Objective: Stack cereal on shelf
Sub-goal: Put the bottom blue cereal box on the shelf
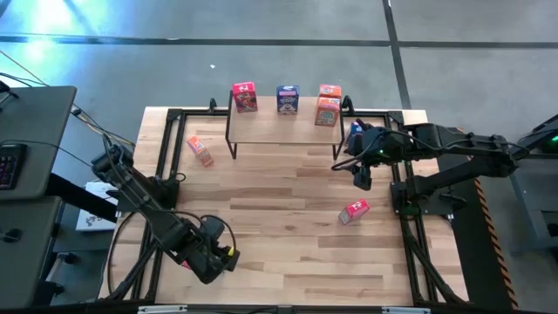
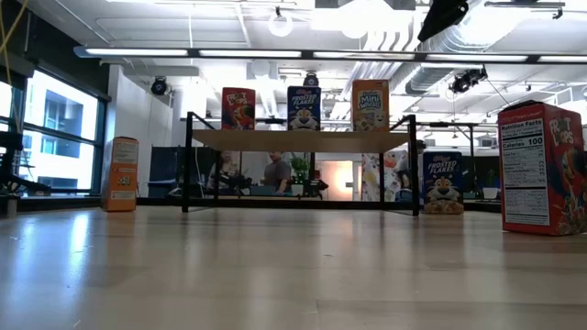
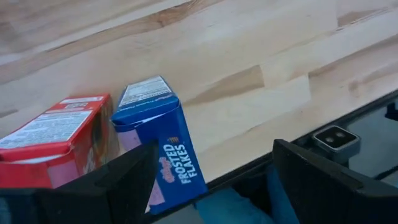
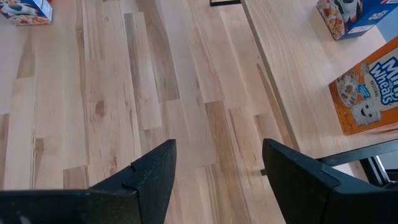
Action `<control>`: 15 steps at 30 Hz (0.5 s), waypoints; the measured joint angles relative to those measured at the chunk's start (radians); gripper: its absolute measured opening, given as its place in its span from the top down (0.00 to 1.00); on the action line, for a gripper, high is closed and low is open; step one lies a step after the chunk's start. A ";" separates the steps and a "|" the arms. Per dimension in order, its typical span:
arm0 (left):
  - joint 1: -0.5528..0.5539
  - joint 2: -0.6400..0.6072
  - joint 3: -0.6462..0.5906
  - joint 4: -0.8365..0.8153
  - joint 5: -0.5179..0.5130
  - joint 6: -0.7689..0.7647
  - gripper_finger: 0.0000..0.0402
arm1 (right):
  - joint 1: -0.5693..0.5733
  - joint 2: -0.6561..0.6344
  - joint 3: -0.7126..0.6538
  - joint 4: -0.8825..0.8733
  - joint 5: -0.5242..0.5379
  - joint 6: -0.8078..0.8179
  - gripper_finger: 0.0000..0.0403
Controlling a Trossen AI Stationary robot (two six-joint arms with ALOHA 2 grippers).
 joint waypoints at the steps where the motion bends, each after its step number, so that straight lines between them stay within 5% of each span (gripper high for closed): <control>1: 0.000 -0.008 0.000 0.000 0.000 0.000 0.24 | 0.000 0.000 0.000 0.000 0.000 0.000 0.42; 15: 0.000 -0.021 0.002 -0.095 0.048 -0.060 0.24 | 0.000 0.000 0.000 0.000 0.000 0.000 0.42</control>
